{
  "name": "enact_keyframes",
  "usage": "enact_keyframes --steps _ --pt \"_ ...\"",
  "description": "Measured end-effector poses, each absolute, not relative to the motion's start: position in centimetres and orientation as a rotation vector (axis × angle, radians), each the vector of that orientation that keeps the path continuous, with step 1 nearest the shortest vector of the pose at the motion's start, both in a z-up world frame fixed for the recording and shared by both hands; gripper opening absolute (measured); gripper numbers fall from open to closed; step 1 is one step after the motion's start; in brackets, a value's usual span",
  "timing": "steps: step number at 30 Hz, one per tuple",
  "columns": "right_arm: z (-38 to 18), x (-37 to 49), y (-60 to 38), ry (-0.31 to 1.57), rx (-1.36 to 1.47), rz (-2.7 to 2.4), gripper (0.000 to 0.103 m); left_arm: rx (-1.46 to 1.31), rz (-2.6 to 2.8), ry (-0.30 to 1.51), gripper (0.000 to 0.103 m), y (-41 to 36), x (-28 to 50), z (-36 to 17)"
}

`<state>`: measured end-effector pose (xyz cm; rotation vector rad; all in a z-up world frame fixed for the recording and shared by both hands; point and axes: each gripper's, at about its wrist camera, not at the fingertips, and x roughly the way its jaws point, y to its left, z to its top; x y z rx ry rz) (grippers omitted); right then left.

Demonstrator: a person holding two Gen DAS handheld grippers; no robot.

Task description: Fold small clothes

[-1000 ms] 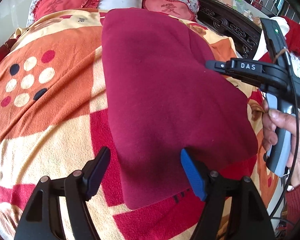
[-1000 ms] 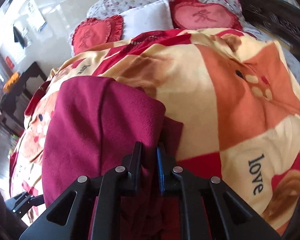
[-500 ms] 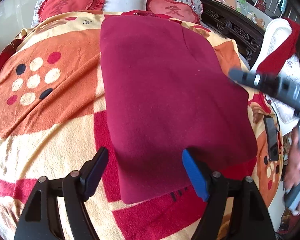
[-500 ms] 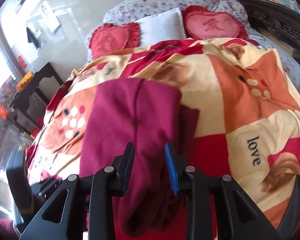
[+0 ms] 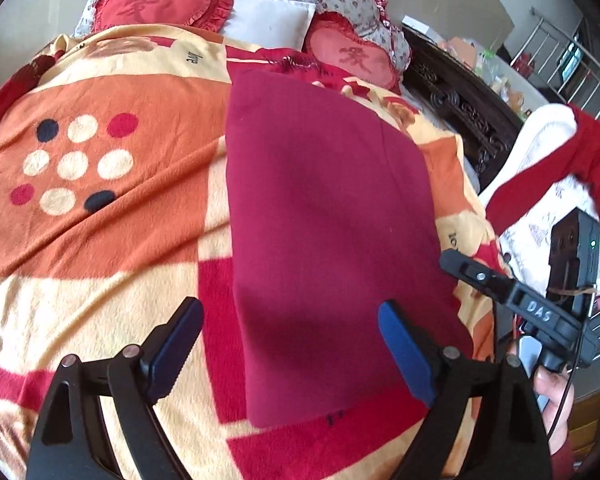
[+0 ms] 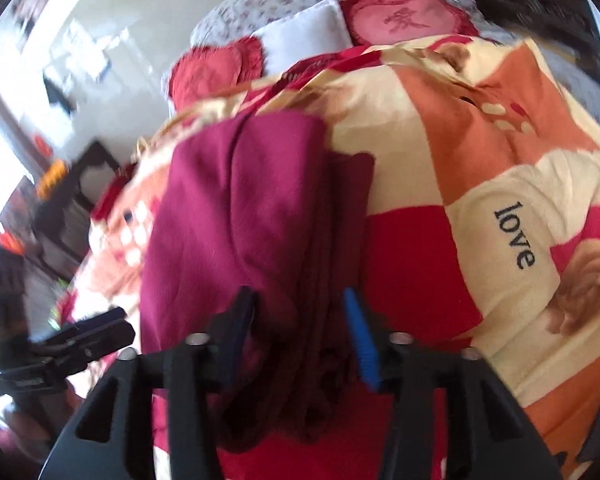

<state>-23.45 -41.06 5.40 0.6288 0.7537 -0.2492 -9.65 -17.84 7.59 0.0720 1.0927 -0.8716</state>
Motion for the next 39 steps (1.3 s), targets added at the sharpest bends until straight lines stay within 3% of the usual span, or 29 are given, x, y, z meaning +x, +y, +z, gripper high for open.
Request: enact_keyframes --steps 5,16,18,19,21,24,32,39 --pt "4.0 -22.1 -43.5 0.727 0.722 -0.221 0.056 0.012 -0.905 1.164 0.092 -18.8 -8.1 5.5" --pt "0.9 -18.2 -44.1 0.716 0.823 -0.052 0.064 -0.035 -0.976 1.244 0.094 -20.9 -6.6 2.7" --pt "1.0 -17.7 -43.7 0.727 0.808 -0.054 0.064 -0.032 -0.983 1.243 0.085 -21.1 -6.5 3.0" --pt "1.2 -17.6 -43.4 0.732 0.798 -0.058 0.062 -0.023 -0.973 1.238 0.083 -21.1 -6.6 3.1" --pt "2.0 -17.9 -42.9 0.731 0.767 -0.084 0.039 -0.012 -0.957 1.229 0.071 -21.0 -6.7 3.6" --pt "3.5 -18.4 -42.0 0.723 0.724 -0.104 0.027 0.013 -0.954 1.198 0.056 -19.9 -7.4 4.9" --pt "7.6 -19.7 -37.5 0.702 0.703 -0.016 0.025 0.053 -0.932 1.149 0.053 -13.7 -10.5 9.5" --pt "6.2 -19.8 -30.9 0.758 0.741 0.116 0.026 0.103 -0.818 1.157 0.053 -6.4 -13.2 9.3"
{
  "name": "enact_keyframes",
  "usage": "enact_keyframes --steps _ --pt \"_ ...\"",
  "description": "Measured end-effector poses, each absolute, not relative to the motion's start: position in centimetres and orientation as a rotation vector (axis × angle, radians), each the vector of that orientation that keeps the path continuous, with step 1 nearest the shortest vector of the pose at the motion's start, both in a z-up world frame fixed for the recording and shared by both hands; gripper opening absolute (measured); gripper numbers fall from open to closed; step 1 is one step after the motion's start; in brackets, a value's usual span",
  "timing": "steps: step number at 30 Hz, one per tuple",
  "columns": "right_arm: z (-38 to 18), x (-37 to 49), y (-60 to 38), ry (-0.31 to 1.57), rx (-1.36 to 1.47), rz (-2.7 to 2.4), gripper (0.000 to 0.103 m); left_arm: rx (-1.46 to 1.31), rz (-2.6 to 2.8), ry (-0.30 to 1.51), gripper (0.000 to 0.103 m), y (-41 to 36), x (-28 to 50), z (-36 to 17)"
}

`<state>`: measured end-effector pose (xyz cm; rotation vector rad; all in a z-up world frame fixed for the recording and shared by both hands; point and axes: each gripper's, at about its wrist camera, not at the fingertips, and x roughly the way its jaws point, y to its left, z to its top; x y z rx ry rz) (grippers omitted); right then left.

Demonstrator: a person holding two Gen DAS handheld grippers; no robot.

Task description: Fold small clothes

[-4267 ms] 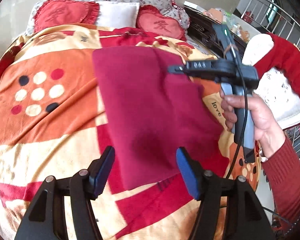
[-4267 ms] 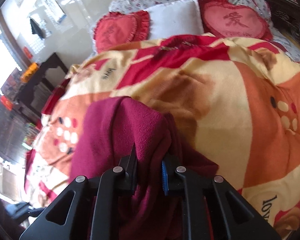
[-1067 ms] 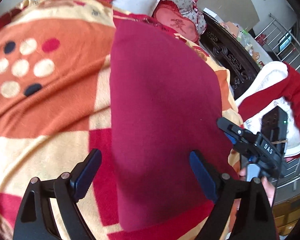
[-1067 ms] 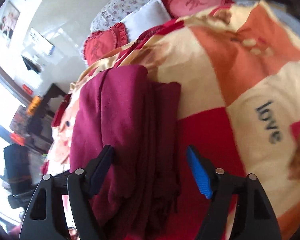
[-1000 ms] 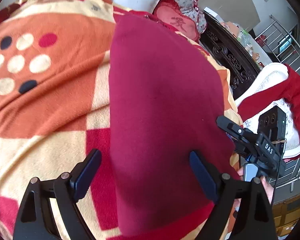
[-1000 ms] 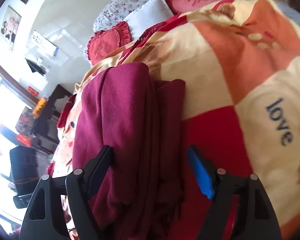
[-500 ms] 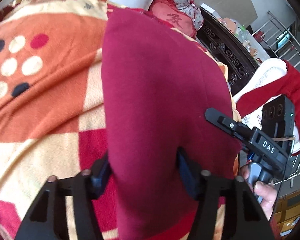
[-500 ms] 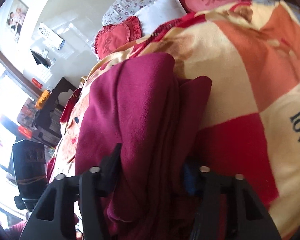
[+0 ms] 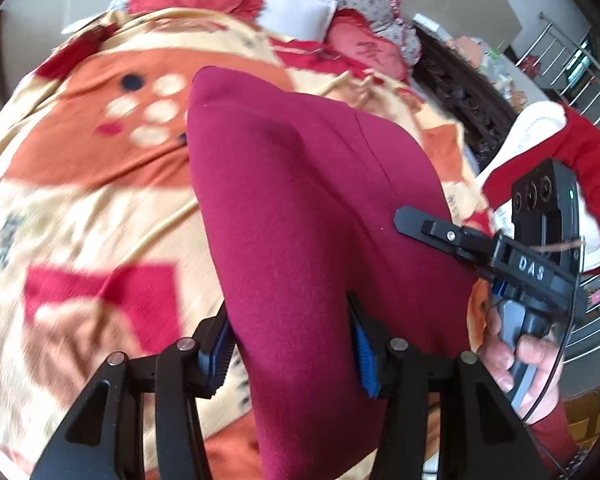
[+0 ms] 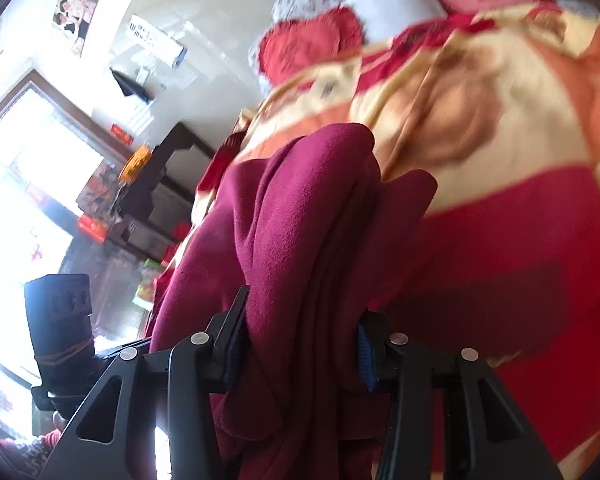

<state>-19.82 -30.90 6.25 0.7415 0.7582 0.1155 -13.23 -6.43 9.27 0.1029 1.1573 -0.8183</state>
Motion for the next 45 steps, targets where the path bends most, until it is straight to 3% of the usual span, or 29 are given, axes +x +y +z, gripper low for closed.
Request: enact_keyframes --steps 4,5,13,19,25,30,38,43,45 --pt "2.8 -19.4 -28.6 0.916 0.76 0.103 0.03 0.111 -0.767 1.206 0.057 -4.4 -13.8 6.4" --pt "2.3 -19.7 -28.4 0.944 0.742 0.075 0.031 0.108 -0.765 1.2 0.062 -4.1 -14.0 6.2" --pt "7.9 -24.8 -27.1 0.843 0.601 0.004 0.032 0.147 -0.674 1.045 0.081 -3.0 -15.8 8.1" --pt "9.4 -24.7 -21.1 0.865 0.336 0.087 0.028 0.206 -0.628 1.003 0.082 -2.8 -16.6 8.4" --pt "5.4 -24.8 -19.7 0.978 0.08 -0.15 0.019 0.219 -0.629 0.964 0.082 -2.6 -17.6 9.3" --pt "4.6 -27.0 -22.5 0.957 0.28 -0.147 0.019 0.229 -0.635 0.911 0.082 -2.2 -18.8 10.9" --pt "9.5 -29.5 -20.1 0.861 0.252 -0.183 0.02 0.197 -0.635 0.848 0.082 -1.3 -19.8 13.1" --pt "11.3 -29.0 -18.3 0.812 0.232 -0.204 0.026 0.182 -0.619 0.819 0.082 -0.7 -20.3 14.3" --pt "11.5 -28.8 -18.0 0.806 0.242 -0.218 0.033 0.183 -0.607 0.805 0.082 -0.4 -20.5 14.7"
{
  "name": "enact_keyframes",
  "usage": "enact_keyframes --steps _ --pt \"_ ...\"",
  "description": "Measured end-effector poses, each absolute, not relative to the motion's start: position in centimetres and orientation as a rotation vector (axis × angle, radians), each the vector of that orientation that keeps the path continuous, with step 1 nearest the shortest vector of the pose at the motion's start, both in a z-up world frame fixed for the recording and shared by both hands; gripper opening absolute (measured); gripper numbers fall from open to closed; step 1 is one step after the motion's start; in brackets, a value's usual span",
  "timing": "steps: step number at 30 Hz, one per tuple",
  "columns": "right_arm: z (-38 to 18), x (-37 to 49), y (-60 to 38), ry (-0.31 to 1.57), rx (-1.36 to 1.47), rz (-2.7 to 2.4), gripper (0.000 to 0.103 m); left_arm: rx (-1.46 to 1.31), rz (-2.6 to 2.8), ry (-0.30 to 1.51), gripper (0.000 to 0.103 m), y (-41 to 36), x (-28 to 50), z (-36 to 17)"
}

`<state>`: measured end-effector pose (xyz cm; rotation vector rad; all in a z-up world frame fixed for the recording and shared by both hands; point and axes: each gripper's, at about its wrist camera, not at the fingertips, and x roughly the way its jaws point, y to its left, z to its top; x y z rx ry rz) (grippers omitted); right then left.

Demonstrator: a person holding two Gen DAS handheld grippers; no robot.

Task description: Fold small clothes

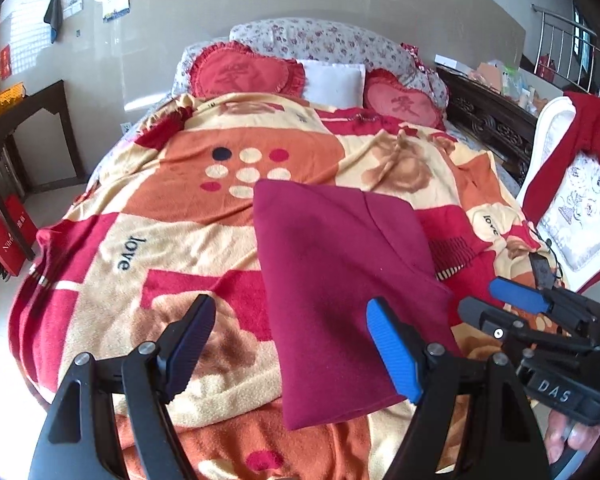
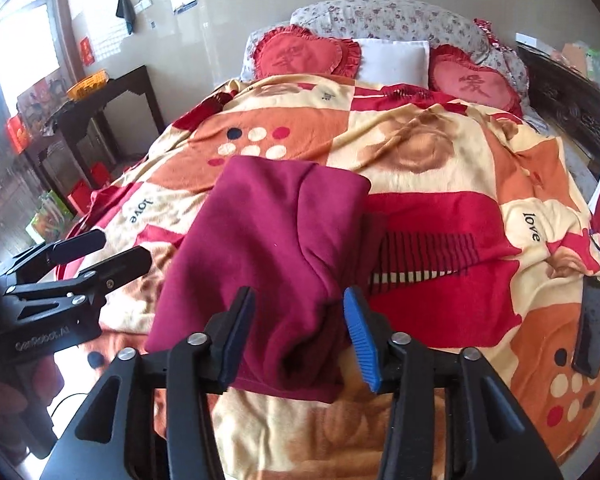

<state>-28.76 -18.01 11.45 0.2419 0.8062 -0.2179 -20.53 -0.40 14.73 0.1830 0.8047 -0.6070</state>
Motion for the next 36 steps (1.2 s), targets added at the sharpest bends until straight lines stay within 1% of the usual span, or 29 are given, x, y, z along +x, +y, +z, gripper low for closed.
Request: enact_keyframes --steps 2,12,36 --pt "11.5 -28.7 -17.6 0.805 0.249 -0.238 0.035 0.184 -0.597 0.797 0.082 -0.2 -20.7 15.0" --pt "12.2 -28.3 -16.7 0.792 0.219 -0.282 0.037 0.173 -0.568 0.772 0.082 0.6 -21.3 15.7" --pt "11.9 -26.9 -16.5 0.814 0.25 -0.287 0.037 0.156 -0.547 0.764 0.082 0.6 -20.6 15.8"
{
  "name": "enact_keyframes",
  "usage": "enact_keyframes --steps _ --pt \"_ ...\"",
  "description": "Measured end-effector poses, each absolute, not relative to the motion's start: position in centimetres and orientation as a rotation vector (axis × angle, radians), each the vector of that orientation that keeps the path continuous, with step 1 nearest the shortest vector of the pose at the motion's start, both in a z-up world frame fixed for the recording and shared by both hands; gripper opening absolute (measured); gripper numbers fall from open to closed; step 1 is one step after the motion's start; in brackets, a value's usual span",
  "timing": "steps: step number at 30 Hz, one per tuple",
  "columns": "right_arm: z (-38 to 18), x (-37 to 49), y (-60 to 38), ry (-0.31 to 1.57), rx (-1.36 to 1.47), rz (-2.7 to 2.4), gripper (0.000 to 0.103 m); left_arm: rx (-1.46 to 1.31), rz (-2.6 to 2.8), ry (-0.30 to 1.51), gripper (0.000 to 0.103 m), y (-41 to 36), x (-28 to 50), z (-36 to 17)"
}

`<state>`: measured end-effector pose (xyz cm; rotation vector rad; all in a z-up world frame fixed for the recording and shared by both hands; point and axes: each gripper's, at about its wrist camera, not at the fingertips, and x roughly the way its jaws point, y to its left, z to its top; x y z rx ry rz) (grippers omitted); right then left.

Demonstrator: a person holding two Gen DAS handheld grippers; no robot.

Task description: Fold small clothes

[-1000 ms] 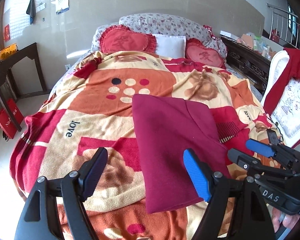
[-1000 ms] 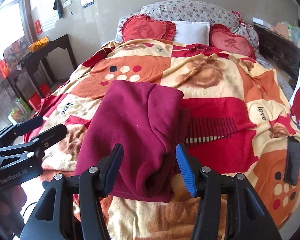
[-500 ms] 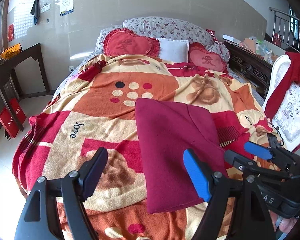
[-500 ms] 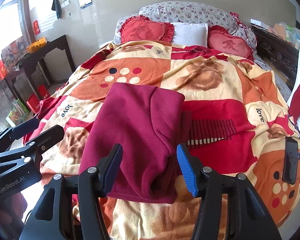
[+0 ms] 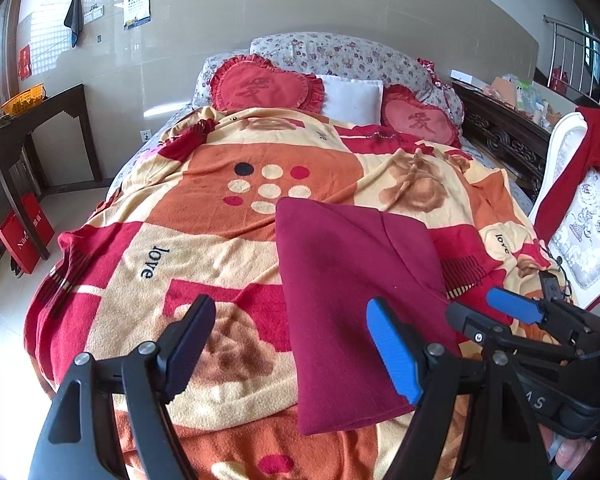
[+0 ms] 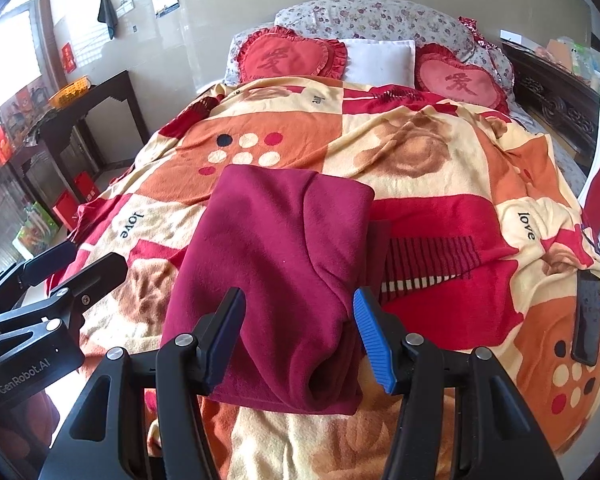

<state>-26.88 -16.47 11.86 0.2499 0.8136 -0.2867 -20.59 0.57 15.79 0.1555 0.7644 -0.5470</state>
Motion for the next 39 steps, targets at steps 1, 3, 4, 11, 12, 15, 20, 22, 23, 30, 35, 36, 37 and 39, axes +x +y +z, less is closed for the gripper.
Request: enact_keyframes --steps 1,3,4,11,12,15,20,22,23,30,35,36,37,39 --pt "11.8 -26.8 -16.5 0.815 0.25 -0.286 0.037 0.155 -0.547 0.765 0.082 0.6 -20.6 15.8" --pt "11.8 -26.8 -16.5 0.813 0.251 -0.287 0.037 0.155 -0.547 0.765 0.082 0.5 -20.5 15.8" --pt "11.9 -26.7 -16.5 0.812 0.252 -0.287 0.037 0.156 -0.547 0.765 0.082 0.5 -20.6 15.8" --pt "11.9 -26.1 -16.9 0.813 0.26 -0.295 0.037 0.162 -0.55 0.77 0.082 0.2 -19.8 15.5" --pt "11.9 -26.0 -16.9 0.814 0.262 -0.295 0.037 0.163 -0.55 0.771 0.082 0.2 -19.8 15.5" --pt "11.8 -25.8 -17.1 0.819 0.265 -0.294 0.037 0.167 -0.556 0.776 0.082 -0.2 -19.4 15.4" --pt "11.8 -25.6 -17.1 0.82 0.263 -0.294 0.037 0.169 -0.556 0.779 0.082 -0.5 -19.1 15.3" --pt "11.8 -25.6 -17.2 0.819 0.265 -0.293 0.037 0.17 -0.557 0.778 0.082 -0.6 -19.0 15.2" --pt "11.8 -25.6 -17.2 0.819 0.265 -0.294 0.037 0.171 -0.557 0.778 0.082 -0.6 -19.0 15.2" --pt "11.8 -25.1 -17.3 0.823 0.268 -0.298 0.037 0.17 -0.56 0.783 0.082 -0.7 -18.8 15.1" --pt "11.6 -24.7 -17.4 0.833 0.268 -0.299 0.037 0.171 -0.569 0.792 0.082 -1.0 -18.3 14.6" --pt "11.6 -24.6 -17.5 0.835 0.269 -0.298 0.037 0.173 -0.569 0.788 0.082 -1.1 -18.4 14.5" --pt "11.4 -24.7 -17.4 0.836 0.272 -0.299 0.037 0.174 -0.568 0.782 0.082 -1.1 -18.4 14.5" --pt "11.2 -24.8 -17.5 0.839 0.278 -0.298 0.037 0.17 -0.577 0.766 0.082 -1.0 -18.5 14.5"
